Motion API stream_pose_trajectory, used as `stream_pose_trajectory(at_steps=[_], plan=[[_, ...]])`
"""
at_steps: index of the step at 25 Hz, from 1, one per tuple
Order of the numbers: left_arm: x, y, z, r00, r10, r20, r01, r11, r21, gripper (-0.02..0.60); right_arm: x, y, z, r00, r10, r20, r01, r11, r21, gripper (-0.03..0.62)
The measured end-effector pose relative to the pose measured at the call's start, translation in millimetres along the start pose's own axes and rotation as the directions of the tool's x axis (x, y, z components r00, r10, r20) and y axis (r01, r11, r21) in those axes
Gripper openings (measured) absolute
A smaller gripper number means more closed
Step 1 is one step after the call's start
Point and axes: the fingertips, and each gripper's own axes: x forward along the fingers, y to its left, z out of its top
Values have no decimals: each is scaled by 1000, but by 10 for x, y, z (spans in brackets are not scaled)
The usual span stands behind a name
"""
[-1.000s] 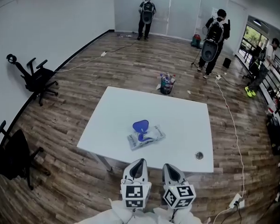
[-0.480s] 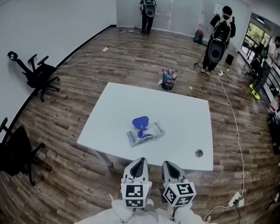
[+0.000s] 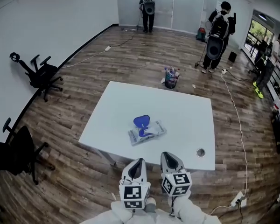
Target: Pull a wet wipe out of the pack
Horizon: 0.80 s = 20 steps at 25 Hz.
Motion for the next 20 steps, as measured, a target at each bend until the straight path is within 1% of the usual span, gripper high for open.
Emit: stream_pose_trajectory(at_steps=[2,4,7,12,16,20], plan=[[-14,1,4,1000,3,3,-3,1000,11,0,100,-18,17,1000,9,6,-9,1000,9,11],[-11,12,14,1000,8,2,-8,1000,19,-2,217,-42,53,1000,6,11,-6,1000,-4,12],[8,47,43,1000,17,4,-17,1000,24,-2,424,-62,65,1000,5,-3,-5,999,-35,60],[26,34,52,1000,20,-2,-20,1000,18,0,716,-148,-2,999,-11,-31,9,998,-66,60],[45,26,-5,1000,28,-12,-28,999,24,-1,888,-205,-86,998,-1,-66,-1,999,-37,86],[72,40,-30,999,35,-17,-35,999,25,-2,1064,-250,-106,997,-6,-80,2,998,-57,86]])
